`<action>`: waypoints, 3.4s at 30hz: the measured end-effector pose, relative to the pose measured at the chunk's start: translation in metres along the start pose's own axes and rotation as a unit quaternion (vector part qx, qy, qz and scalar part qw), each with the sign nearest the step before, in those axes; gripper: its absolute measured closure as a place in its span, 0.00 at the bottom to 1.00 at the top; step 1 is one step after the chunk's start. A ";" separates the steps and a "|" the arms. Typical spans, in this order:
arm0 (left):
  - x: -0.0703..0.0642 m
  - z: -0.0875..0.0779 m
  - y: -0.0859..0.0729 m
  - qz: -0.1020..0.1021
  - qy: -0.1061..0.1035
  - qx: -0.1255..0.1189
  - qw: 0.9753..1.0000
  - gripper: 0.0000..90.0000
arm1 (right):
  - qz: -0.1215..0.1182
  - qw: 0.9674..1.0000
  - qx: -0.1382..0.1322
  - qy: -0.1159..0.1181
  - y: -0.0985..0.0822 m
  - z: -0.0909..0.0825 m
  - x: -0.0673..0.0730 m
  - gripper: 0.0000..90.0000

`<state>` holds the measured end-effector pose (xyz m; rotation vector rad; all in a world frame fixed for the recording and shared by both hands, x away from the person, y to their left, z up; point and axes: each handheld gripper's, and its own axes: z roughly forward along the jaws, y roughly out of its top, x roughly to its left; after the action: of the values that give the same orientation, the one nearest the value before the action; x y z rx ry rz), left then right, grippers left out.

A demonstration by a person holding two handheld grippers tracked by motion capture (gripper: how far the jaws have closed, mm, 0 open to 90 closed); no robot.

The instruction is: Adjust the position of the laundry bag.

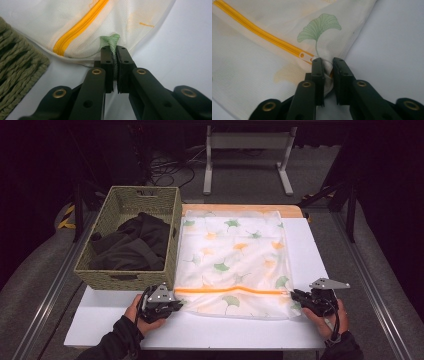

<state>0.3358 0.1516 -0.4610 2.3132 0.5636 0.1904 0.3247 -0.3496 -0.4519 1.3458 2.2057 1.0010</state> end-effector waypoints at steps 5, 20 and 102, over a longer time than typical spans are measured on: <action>-0.006 -0.001 -0.001 0.012 0.001 0.003 1.000 0.95 | 0.008 1.000 -0.009 -0.007 0.001 0.000 -0.001 0.93; -0.005 -0.002 -0.002 0.021 0.005 0.000 1.000 0.92 | 0.016 1.000 -0.022 0.002 0.002 0.004 -0.007 0.73; -0.013 0.007 0.043 0.043 -0.022 -0.060 0.997 0.28 | -0.017 0.999 -0.040 0.007 0.030 0.006 0.005 0.94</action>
<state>0.3411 0.1144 -0.4355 2.2198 0.4193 0.2069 0.3446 -0.3346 -0.4339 1.2656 2.1678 1.0768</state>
